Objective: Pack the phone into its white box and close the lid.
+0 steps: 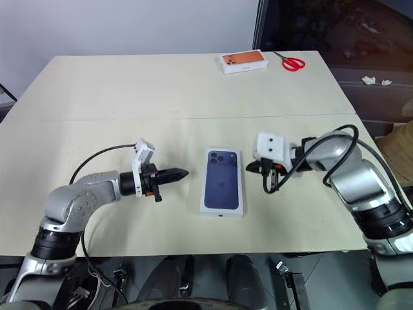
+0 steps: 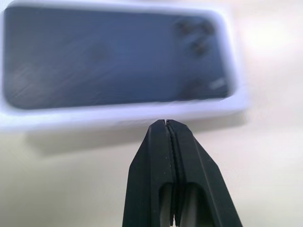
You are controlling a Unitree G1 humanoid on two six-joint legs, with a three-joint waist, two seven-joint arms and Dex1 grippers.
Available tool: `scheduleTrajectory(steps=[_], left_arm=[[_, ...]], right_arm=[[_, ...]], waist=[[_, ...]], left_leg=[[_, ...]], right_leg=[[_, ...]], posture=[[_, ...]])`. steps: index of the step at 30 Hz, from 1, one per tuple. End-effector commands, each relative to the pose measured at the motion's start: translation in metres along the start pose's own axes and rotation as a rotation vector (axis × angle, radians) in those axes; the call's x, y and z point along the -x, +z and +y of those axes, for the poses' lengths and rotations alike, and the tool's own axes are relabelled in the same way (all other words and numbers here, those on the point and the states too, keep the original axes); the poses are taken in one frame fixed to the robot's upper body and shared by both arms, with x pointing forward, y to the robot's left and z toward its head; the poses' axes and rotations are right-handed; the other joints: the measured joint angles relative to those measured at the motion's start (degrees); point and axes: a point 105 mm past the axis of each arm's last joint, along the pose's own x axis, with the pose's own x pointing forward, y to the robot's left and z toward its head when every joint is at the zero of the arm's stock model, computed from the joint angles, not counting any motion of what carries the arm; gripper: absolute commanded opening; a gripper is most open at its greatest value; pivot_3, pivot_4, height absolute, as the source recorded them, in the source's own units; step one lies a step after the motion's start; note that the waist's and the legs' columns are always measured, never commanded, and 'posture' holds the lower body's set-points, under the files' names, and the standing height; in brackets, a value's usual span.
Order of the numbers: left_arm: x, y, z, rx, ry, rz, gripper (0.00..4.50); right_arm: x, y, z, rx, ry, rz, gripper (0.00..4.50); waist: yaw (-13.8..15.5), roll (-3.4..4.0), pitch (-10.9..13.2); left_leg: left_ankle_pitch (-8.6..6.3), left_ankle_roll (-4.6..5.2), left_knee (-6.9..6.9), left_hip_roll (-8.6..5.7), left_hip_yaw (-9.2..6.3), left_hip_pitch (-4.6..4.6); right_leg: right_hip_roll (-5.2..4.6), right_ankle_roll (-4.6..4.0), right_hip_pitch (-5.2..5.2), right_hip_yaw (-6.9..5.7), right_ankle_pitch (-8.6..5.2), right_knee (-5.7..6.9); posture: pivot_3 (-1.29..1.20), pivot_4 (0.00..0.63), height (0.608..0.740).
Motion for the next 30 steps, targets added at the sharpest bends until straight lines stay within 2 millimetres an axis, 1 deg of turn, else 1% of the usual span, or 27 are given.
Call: scheduleTrajectory(steps=[1, 3, 5, 7, 9, 11, 12, 14, 16, 17, 20, 22, 25, 26, 28, 29, 30], left_arm=[[-0.012, 0.016, 0.004, -0.034, 0.011, -0.076, 0.00], [-0.020, 0.017, 0.008, -0.021, 0.027, -0.107, 0.00], [-0.027, 0.014, 0.006, -0.008, 0.009, -0.111, 0.00], [-0.034, 0.010, 0.000, 0.009, -0.025, -0.108, 0.00], [-0.040, 0.006, -0.007, 0.034, -0.064, -0.104, 0.00], [-0.042, 0.002, -0.012, 0.069, -0.100, -0.094, 0.00], [-0.043, -0.004, -0.015, 0.061, -0.119, -0.076, 0.00], [-0.044, -0.012, -0.017, 0.049, -0.133, -0.044, 0.00], [-0.039, -0.029, -0.017, 0.010, -0.136, 0.035, 0.00], [-0.038, -0.034, -0.018, 0.002, -0.140, 0.058, 0.00], [-0.026, -0.042, -0.016, 0.027, -0.140, 0.095, 0.00], [-0.016, -0.050, -0.009, 0.004, -0.109, 0.138, 0.00], [-0.005, -0.052, -0.005, -0.013, -0.091, 0.151, 0.00], [-0.001, -0.050, -0.003, -0.021, -0.081, 0.146, 0.00], [0.008, -0.044, 0.001, -0.045, -0.053, 0.127, 0.00], [0.012, -0.040, 0.004, -0.057, -0.039, 0.114, 0.00], [0.017, -0.031, 0.008, -0.046, -0.018, 0.083, 0.00]], right_arm=[[-0.007, 0.007, -0.007, 0.038, -0.047, -0.038, 0.03], [-0.017, 0.000, -0.011, 0.055, -0.099, -0.027, 0.03], [-0.023, -0.002, -0.003, 0.038, -0.071, -0.040, 0.03], [-0.026, -0.005, 0.008, 0.032, -0.028, -0.038, 0.03], [-0.030, -0.010, 0.026, 0.036, 0.040, -0.021, 0.03], [-0.033, -0.013, 0.038, 0.042, 0.084, -0.011, 0.03], [-0.034, -0.016, 0.046, 0.036, 0.111, -0.002, 0.03], [-0.036, -0.021, 0.055, 0.033, 0.137, 0.013, 0.03], [-0.041, -0.025, 0.058, 0.040, 0.124, 0.023, 0.03], [-0.042, -0.026, 0.059, 0.043, 0.120, 0.024, 0.03], [-0.040, -0.023, 0.062, 0.036, 0.131, 0.016, 0.03], [-0.038, -0.024, 0.061, 0.031, 0.129, 0.020, 0.03], [-0.034, -0.023, 0.056, 0.042, 0.116, 0.018, 0.03], [-0.034, -0.021, 0.051, 0.021, 0.096, 0.001, 0.03], [-0.032, -0.008, 0.035, -0.005, 0.030, -0.071, 0.03], [-0.031, -0.002, 0.026, -0.020, -0.010, -0.109, 0.03], [-0.029, 0.006, 0.017, -0.050, -0.038, -0.152, 0.03]], waist=[[0.07, 0.00, 0.00], [0.03, 0.00, 0.00], [0.04, 0.00, 0.00], [0.10, 0.00, 0.00], [0.05, 0.01, -0.01], [0.03, -0.01, -0.02], [0.00, -0.01, -0.02], [-0.24, 0.00, -0.05], [-0.33, -0.02, -0.08], [-0.29, -0.02, -0.08], [-0.15, -0.05, -0.14], [-0.13, -0.08, -0.16], [-0.16, -0.06, -0.18], [-0.14, -0.07, -0.17], [-0.10, -0.11, -0.15], [-0.16, -0.11, -0.15], [-0.28, -0.10, -0.14]], left_leg=[[0.00, -0.01, 0.00, 0.00, 0.00, 0.00], [0.01, -0.01, 0.00, -0.03, 0.01, -0.02], [0.03, -0.06, 0.02, -0.05, 0.02, -0.02], [0.04, -0.06, 0.02, -0.06, 0.01, -0.03], [0.03, -0.05, 0.02, -0.06, 0.01, -0.03], [0.01, -0.02, 0.03, -0.06, -0.01, 0.00], [0.01, -0.02, 0.03, -0.06, -0.01, 0.00], [0.01, -0.02, 0.01, -0.04, -0.01, 0.05], [0.02, -0.03, -0.01, -0.04, -0.01, 0.12], [0.02, -0.03, -0.03, -0.02, -0.01, 0.18], [0.02, -0.03, -0.05, 0.01, -0.03, 0.33], [0.01, -0.02, -0.11, 0.01, -0.03, 0.47], [0.00, -0.01, -0.22, 0.01, -0.03, 0.68], [0.00, 0.00, -0.23, 0.01, -0.03, 0.68], [0.00, 0.00, -0.23, 0.02, -0.04, 0.65], [0.00, 0.00, -0.22, 0.04, -0.04, 0.65], [0.00, 0.00, -0.23, 0.04, -0.04, 0.65]], right_leg=[[0.00, 0.00, 0.00, 0.00, 0.00, 0.00], [-0.01, 0.00, -0.02, 0.01, 0.00, 0.00], [-0.01, 0.00, -0.03, 0.02, 0.00, 0.00], [-0.01, 0.00, -0.03, 0.02, 0.00, 0.01], [-0.01, 0.00, -0.03, 0.03, 0.00, 0.02], [-0.01, 0.00, 0.01, 0.02, 0.00, 0.02], [-0.01, 0.01, 0.02, 0.02, 0.00, 0.02], [0.02, 0.01, 0.04, 0.03, 0.00, 0.03], [0.03, 0.01, 0.10, 0.05, 0.00, 0.03], [0.06, 0.00, 0.15, 0.05, 0.00, 0.02], [0.06, 0.00, 0.31, 0.04, -0.01, -0.01], [0.05, -0.01, 0.49, 0.04, -0.01, -0.09], [0.04, -0.01, 0.67, 0.05, -0.02, -0.20], [0.04, -0.01, 0.67, 0.05, -0.02, -0.21], [0.04, -0.01, 0.65, 0.05, -0.02, -0.21], [0.04, -0.01, 0.65, 0.04, -0.02, -0.21], [0.04, -0.01, 0.63, 0.05, -0.02, -0.21]], posture=[[0.00, 0.150, 0.740], [0.00, 0.150, 0.740], [0.00, 0.150, 0.740], [0.00, 0.150, 0.740], [0.00, 0.150, 0.740], [0.00, 0.150, 0.740], [0.00, 0.150, 0.740], [0.00, 0.150, 0.740], [0.00, 0.150, 0.740], [0.00, 0.150, 0.740], [0.00, 0.150, 0.740], [0.00, 0.150, 0.740], [0.00, 0.150, 0.740], [0.00, 0.150, 0.740], [0.00, 0.150, 0.740], [0.00, 0.150, 0.740], [0.00, 0.150, 0.740]])
